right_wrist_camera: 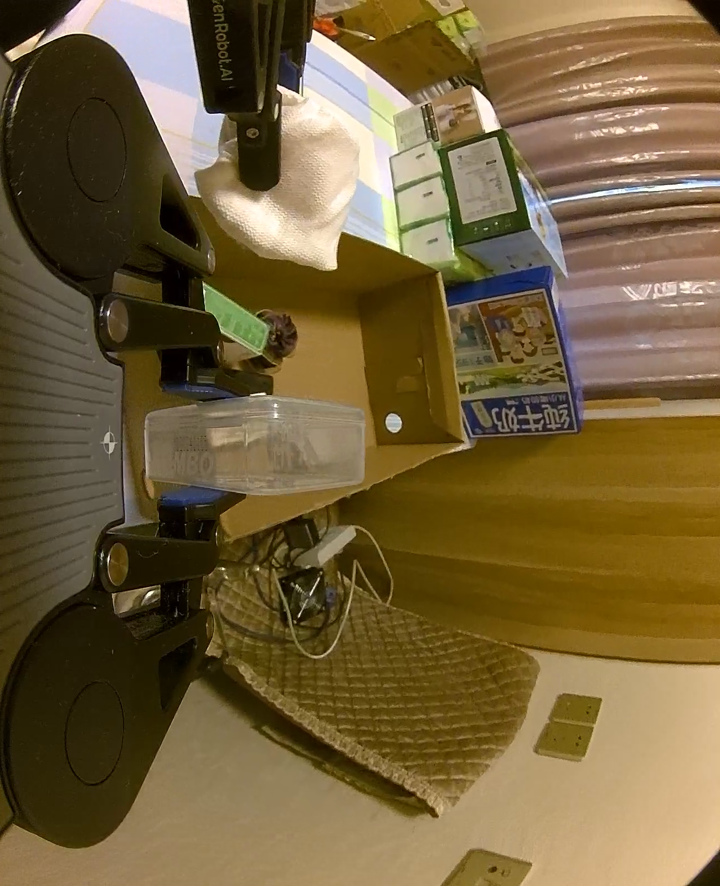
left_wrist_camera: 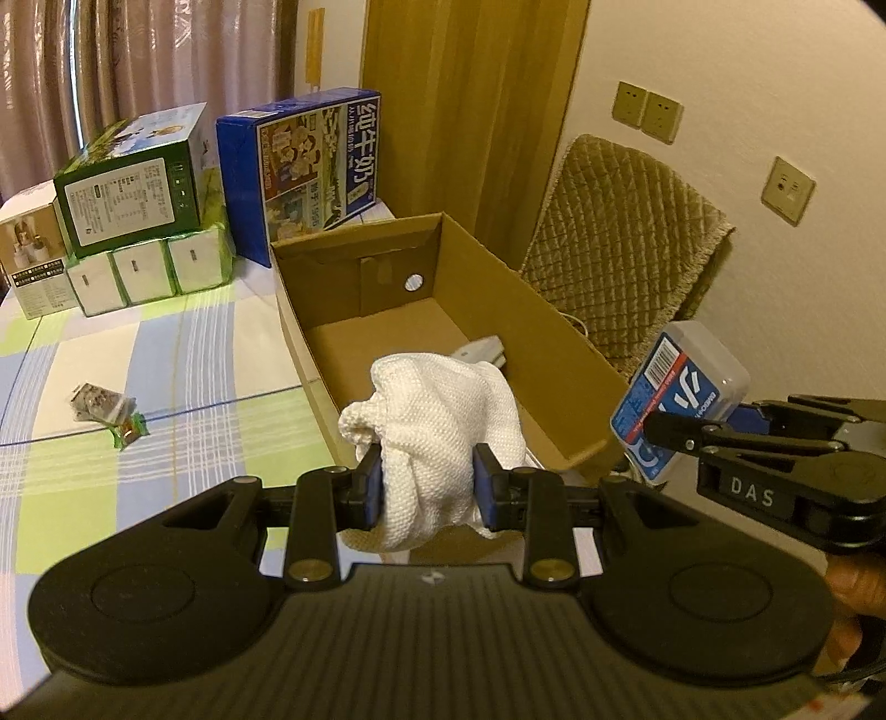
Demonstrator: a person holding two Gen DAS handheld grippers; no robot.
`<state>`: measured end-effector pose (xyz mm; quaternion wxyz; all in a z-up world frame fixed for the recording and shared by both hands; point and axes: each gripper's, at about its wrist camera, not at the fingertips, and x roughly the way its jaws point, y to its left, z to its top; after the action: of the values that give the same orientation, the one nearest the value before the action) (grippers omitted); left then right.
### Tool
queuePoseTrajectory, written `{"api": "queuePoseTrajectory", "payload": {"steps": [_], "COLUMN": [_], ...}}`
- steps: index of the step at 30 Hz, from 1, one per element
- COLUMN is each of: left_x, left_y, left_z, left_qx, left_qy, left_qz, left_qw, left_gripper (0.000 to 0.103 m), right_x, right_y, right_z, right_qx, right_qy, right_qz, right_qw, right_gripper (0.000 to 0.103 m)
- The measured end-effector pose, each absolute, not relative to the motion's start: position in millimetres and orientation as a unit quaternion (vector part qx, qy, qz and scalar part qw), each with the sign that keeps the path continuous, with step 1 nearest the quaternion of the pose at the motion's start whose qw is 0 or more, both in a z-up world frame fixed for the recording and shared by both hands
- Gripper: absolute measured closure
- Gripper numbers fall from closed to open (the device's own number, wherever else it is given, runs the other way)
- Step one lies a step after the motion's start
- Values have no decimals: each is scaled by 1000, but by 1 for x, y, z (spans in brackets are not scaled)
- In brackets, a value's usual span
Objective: Organize objects
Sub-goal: 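Carry the towel and clear container over the cardboard box with both tools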
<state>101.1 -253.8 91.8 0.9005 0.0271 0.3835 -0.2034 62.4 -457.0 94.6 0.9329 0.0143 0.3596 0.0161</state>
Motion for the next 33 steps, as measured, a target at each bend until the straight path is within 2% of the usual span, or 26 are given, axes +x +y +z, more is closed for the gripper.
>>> {"api": "queuePoseTrajectory", "payload": {"steps": [16, 33], "left_x": [181, 240], "left_y": [-269, -278], "left_z": [91, 67], "left_qx": [38, 54], "left_qy": [405, 435], "left_qz": [-186, -175], "left_qw": [894, 882], "left_gripper": [75, 74], "right_x": [149, 215], "right_y": [-459, -449], "right_z": [89, 63], "right_qx": [5, -14], "right_qy": [396, 426], "right_qz": [48, 62], "right_qw": [917, 902], "right_gripper": [75, 75]}}
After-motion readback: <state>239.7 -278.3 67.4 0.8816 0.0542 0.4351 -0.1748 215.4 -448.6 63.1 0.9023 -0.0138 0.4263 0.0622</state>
